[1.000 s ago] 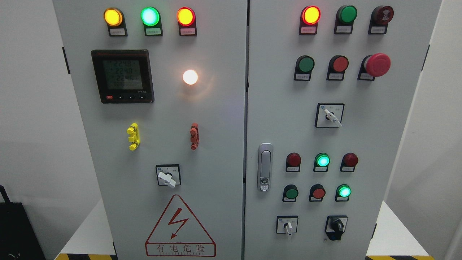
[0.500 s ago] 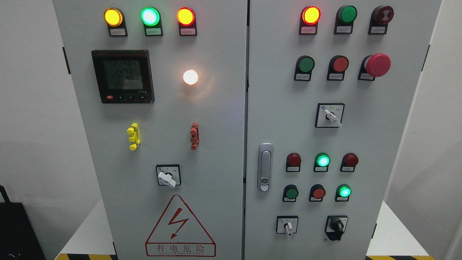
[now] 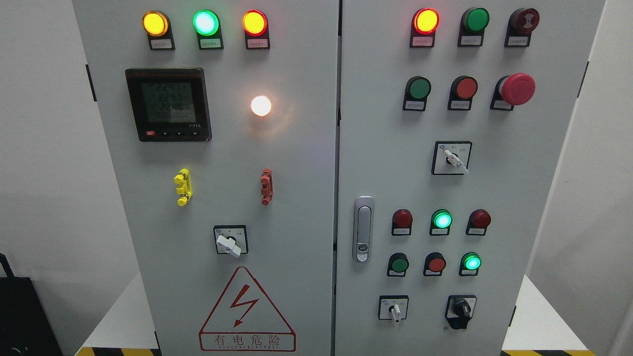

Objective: Turn on light switch 1

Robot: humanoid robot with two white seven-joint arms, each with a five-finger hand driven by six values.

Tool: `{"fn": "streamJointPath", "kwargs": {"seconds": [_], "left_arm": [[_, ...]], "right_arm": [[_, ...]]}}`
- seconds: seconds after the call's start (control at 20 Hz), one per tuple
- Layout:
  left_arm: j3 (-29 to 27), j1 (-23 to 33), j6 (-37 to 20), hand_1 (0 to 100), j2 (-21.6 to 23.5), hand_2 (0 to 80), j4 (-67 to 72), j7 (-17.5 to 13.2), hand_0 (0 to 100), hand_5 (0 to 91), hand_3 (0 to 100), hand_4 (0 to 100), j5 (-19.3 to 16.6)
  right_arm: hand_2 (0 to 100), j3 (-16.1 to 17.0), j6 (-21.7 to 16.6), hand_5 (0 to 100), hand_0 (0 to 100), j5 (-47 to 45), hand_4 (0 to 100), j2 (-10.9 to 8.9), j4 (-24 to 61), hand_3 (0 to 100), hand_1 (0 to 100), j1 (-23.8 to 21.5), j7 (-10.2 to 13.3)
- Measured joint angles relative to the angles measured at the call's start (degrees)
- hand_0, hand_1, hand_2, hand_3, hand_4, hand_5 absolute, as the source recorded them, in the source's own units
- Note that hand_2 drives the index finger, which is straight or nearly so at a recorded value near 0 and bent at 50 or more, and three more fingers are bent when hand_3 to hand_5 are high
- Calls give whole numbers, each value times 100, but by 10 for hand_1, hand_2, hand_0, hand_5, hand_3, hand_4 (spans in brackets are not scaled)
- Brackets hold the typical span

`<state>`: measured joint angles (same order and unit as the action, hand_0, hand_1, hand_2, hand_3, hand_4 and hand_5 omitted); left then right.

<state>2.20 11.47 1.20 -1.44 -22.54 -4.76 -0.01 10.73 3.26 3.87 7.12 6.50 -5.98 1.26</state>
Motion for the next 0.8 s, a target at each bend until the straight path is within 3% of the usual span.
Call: {"fn": "streamJointPath", "kwargs": {"seconds": [0.2, 0.8], "left_arm": [[87, -133, 80, 116, -48, 0, 346, -15, 175, 0, 0, 0, 0], [222, -244, 106, 116, -192, 0, 870, 62, 218, 0, 0, 0, 1]], "right_arm": [[0, 0, 0, 0, 0, 0, 0, 0, 0, 0, 0, 0, 0], [0, -1, 0, 0, 0, 0, 0, 0, 0, 0, 0, 0, 0]]}}
